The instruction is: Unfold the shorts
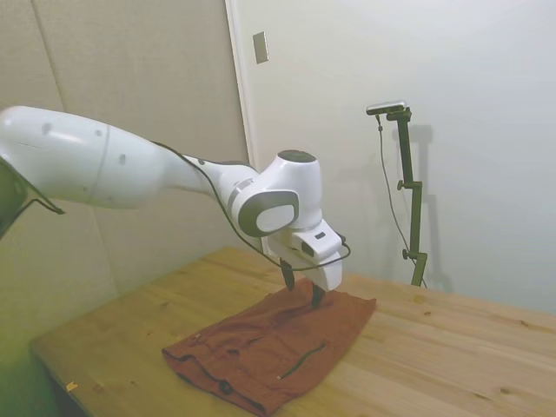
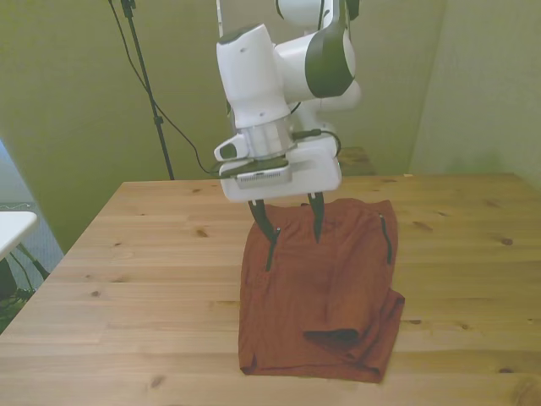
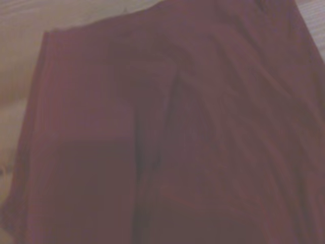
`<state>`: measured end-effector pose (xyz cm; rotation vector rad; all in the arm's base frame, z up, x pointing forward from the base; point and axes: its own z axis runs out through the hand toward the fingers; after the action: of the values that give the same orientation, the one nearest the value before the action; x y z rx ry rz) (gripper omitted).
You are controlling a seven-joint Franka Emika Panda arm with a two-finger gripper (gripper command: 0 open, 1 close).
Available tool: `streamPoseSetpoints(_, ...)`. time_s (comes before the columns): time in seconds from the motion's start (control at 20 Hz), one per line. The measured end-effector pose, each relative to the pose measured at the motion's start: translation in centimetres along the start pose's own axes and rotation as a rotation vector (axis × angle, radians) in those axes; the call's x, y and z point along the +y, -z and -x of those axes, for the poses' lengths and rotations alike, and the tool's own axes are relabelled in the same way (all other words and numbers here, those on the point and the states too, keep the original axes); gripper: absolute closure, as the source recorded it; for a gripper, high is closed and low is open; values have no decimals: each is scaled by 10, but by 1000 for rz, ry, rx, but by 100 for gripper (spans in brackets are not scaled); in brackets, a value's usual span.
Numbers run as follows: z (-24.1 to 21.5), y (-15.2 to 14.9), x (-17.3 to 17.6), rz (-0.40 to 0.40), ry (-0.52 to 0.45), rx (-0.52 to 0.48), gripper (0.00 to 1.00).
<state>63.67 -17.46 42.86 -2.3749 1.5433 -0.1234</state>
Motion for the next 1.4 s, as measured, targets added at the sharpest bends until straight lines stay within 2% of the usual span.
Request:
streamPoseSetpoints(0.3, 2, -17, -62, -36, -69, 58, 0)
streamPoseSetpoints(0.6, 16, -66, -109, -5, -68, 71, 0)
streamPoseSetpoints(0.65, 18, -72, -113, 0, -64, 67, 100)
streamPoseSetpoints(0.8, 19, -82, -117, 19, -61, 50, 100)
streamPoseSetpoints(1.4, 4, -80, -107, 39, -84, 40, 100)
